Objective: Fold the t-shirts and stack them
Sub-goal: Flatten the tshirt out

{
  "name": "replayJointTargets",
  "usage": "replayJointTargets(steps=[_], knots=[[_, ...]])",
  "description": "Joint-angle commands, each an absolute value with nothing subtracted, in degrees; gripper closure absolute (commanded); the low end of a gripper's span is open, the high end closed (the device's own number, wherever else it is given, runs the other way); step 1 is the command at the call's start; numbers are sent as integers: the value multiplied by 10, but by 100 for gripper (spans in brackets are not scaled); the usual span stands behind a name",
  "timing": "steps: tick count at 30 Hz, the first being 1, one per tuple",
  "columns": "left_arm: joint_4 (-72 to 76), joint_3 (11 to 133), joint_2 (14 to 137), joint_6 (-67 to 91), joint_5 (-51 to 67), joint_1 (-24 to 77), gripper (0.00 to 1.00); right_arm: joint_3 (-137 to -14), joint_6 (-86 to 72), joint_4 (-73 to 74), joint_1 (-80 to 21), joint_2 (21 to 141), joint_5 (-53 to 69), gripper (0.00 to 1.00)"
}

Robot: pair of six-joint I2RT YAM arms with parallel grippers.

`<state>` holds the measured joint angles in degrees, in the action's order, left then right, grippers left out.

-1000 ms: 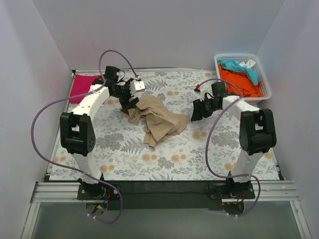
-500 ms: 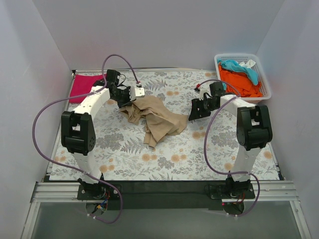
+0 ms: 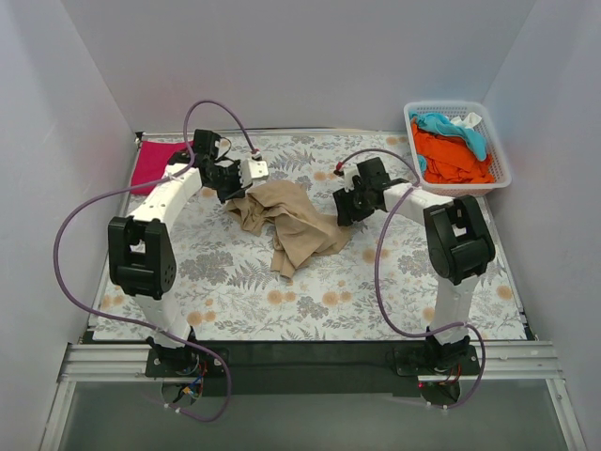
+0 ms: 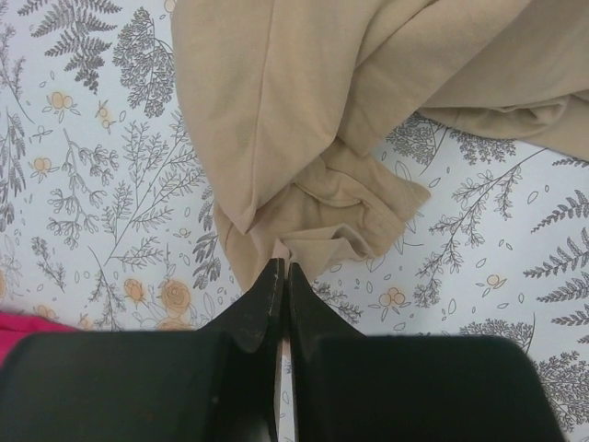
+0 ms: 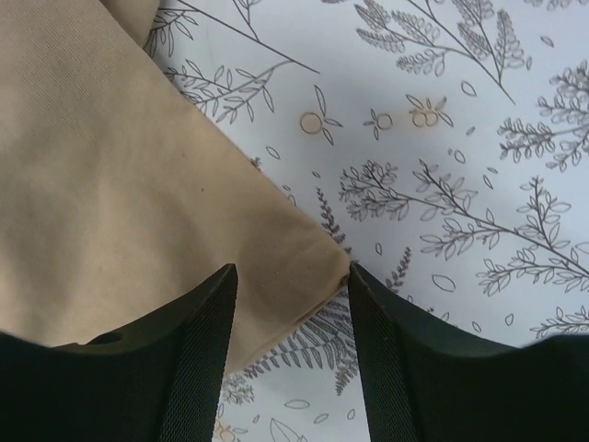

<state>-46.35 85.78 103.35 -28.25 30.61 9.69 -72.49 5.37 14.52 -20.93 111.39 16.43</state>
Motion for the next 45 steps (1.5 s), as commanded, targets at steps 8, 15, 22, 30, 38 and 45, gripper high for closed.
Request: replayJointTargets(steps=[8,15,22,30,38,45], knots=[[-461,874,1004,-253,316,76,100,-744,94,182,-243,1179,25,91],[-398,932,1012,-91,344,25,100,-747,149,216,-201,1071,103,99],[-317,966,997,96,398,-49,100,-765,243,225,-154,935,151,99],[-220,950,946,281,435,-119,100,-765,298,247,-111,811,139,99],[-106,966,861,419,438,-158,100,-830,316,253,-94,708,101,99],[-33,935,769,446,402,-163,100,-874,324,250,-94,639,59,99]])
